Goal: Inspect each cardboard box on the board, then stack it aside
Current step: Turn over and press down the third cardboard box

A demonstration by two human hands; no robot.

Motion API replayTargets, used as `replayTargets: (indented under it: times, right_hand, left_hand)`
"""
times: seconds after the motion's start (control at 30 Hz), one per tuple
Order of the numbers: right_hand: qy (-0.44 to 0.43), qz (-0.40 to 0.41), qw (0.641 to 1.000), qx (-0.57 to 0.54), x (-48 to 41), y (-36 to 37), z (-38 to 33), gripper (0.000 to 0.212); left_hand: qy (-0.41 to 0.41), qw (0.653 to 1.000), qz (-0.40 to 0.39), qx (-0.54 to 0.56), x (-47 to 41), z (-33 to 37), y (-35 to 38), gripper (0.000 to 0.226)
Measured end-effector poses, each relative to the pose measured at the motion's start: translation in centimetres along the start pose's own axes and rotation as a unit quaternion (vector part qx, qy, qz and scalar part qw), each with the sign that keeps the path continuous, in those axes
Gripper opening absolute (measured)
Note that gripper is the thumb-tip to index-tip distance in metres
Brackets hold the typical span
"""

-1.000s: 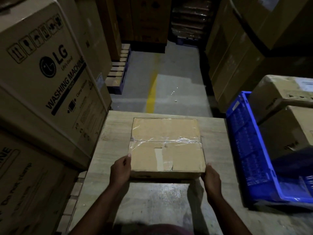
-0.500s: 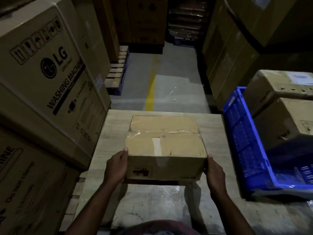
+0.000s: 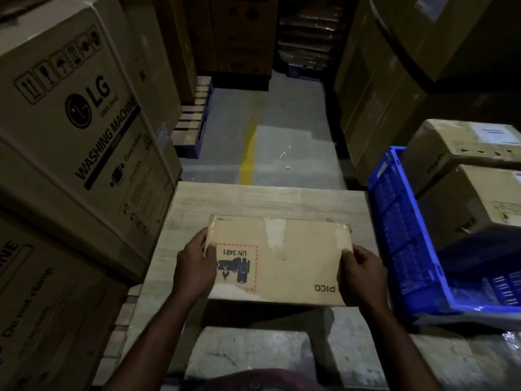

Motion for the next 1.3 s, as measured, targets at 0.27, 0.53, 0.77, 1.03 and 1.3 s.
replayTargets:
  times: [0.27, 0.53, 0.77, 1.03, 1.3]
  right_hand:
    - [-0.03, 0.04, 0.999, 0.019, -1.6, 1.7, -1.5, 0.031]
    - [0.104, -0.017, 0.983, -0.153, -1.2, 1.9, -0.1, 0.029]
    - [0.171, -0.043, 0.942, -0.287, 0.0, 2.3, 0.0, 0.034]
    - [0.175, -0.038, 0.939, -0.294, 0.4, 2.1, -0.9, 0.035]
    - [0.132, -0.056, 0.957, -0.25, 0.9, 0.2, -3.9, 0.042]
  left_hand:
    - [0.022, 0.998, 0.021, -0.052, -1.7, -0.6, 2.4, 0.04]
    - [0.046, 0.997, 0.025, -0.052, -2.0, -0.8, 2.5, 0.039]
    - [-0.003, 0.998, 0.031, -0.051, -2.0, -1.5, 2.6, 0.034]
    - [-0.044, 0.999, 0.021, -0.012, -2.4, -2.3, 2.4, 0.033]
    - [-0.055, 0.998, -0.003, 0.027, -1.6, -2.2, 2.4, 0.031]
Point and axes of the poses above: each hand's wrist, its own x-axis away from the middle knuckle, its own y-axis out of the palm, z = x × y, the point moved 5 cm from there along -x, towards the middle knuckle, and after that the axes turned 9 degrees about z, right-handed, at the moved point
